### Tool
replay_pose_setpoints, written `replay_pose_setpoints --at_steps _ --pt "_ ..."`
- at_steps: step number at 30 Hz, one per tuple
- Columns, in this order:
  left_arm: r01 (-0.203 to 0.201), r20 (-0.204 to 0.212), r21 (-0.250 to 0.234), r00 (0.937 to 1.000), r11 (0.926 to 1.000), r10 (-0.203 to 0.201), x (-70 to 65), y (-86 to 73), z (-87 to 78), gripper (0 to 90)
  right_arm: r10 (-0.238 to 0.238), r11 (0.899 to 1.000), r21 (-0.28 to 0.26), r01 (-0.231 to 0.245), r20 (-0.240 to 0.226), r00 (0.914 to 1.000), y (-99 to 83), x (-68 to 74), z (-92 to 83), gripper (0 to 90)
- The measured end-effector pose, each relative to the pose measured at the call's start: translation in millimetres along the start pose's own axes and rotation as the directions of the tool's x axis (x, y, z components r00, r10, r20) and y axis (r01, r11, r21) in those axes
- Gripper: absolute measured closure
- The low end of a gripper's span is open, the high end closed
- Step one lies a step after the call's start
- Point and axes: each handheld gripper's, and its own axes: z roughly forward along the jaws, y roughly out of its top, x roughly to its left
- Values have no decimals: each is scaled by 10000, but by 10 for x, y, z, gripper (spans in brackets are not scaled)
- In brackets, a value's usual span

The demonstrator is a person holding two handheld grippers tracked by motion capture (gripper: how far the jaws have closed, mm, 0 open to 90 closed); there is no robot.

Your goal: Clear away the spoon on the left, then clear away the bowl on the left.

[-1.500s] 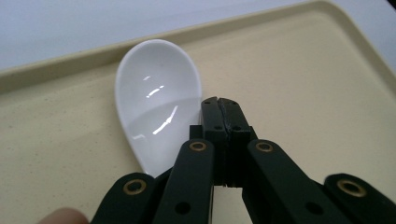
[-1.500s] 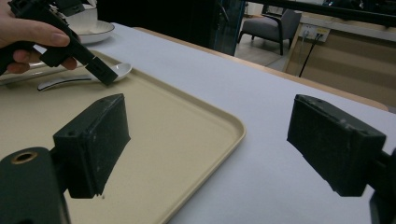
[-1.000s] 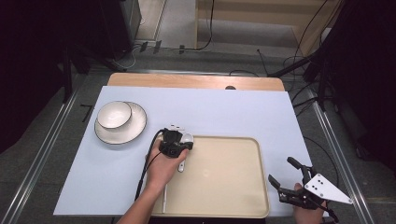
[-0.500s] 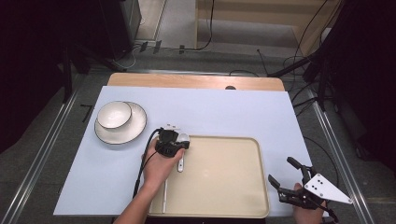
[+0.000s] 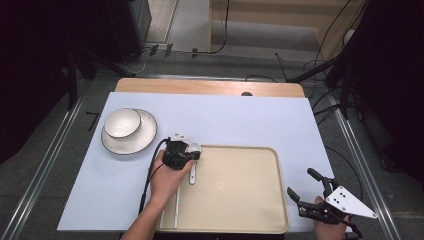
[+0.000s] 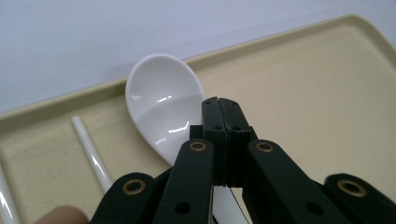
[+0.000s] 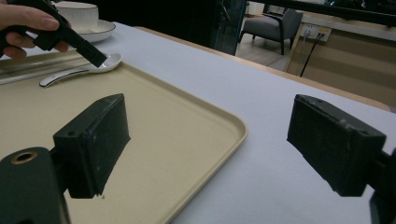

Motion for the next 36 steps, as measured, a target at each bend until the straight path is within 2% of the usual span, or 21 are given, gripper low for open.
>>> replay_pose_setpoints --at_steps 1,2,3,5,6,7,8,9,10,11,12,13,14,16,17,20,25,30,36 --pt "-105 320 -233 9994 9997 112 18 -2 -36 843 -5 10000 4 5 7 10000 -1 -1 2 132" --pt "-105 320 -233 9994 9997 112 18 -2 -36 805 -5 10000 4 5 7 10000 -1 -1 2 132" --pt "-150 450 -281 9989 9995 163 26 -2 -51 805 -9 10000 2 9 5 10000 -2 -2 4 132" --pt "-447 613 -517 9970 9977 479 28 -2 -84 709 -25 10000 18 25 -5 10000 -2 -2 4 132" --pt "-567 748 -490 9954 9972 602 28 4 -115 667 -23 10000 11 23 -6 10000 -2 -1 5 132" --pt "-545 947 -464 9938 9974 588 32 11 -142 659 -38 10000 4 38 -21 10000 -1 0 5 132" --pt "-469 1125 -496 9923 9977 523 31 19 -166 608 -42 10000 12 42 -29 10000 -1 2 6 132" --pt "-523 1172 -449 9915 9976 572 38 29 -195 552 -44 10000 9 44 -28 10000 0 3 6 132" --pt "-541 1159 -461 9915 9975 592 41 35 -209 421 -42 10000 -3 42 -25 10000 2 6 6 132" --pt "-572 1196 -464 9909 9973 624 48 42 -225 421 -42 10000 -3 42 -25 10000 2 6 6 132" --pt "-716 1293 -390 9887 9967 761 59 56 -251 273 -78 10000 -3 78 -39 10000 5 9 8 132" --pt "-716 1293 -390 9887 9967 761 59 56 -251 201 -78 10000 -3 78 -39 10000 5 9 8 132" --pt "-865 1229 -290 9884 9958 895 55 60 -259 201 -85 10000 -1 85 -40 10000 6 11 9 132" --pt "-1168 1158 -221 9862 9929 1186 56 57 -276 58 -84 10000 7 84 -43 10000 6 13 11 132" --pt "-1275 1262 -265 9835 9915 1299 65 50 -285 0 -86 10000 13 86 -39 10000 7 14 11 132" --pt "-1210 1030 -272 9870 9923 1232 101 47 -328 0 -83 10000 5 83 -35 10000 6 11 6 132" --pt "-958 1063 -712 9890 9929 1031 195 46 -439 0 -60 10000 -4 60 -21 10000 4 7 2 132" --pt "-1171 761 -791 9895 9900 1231 265 36 -531 0 -91 10000 -35 91 9 10000 6 4 3 132" --pt "-972 603 -1107 9927 9891 1043 388 38 -672 0 -63 9999 -79 64 44 10000 11 6 13 132"
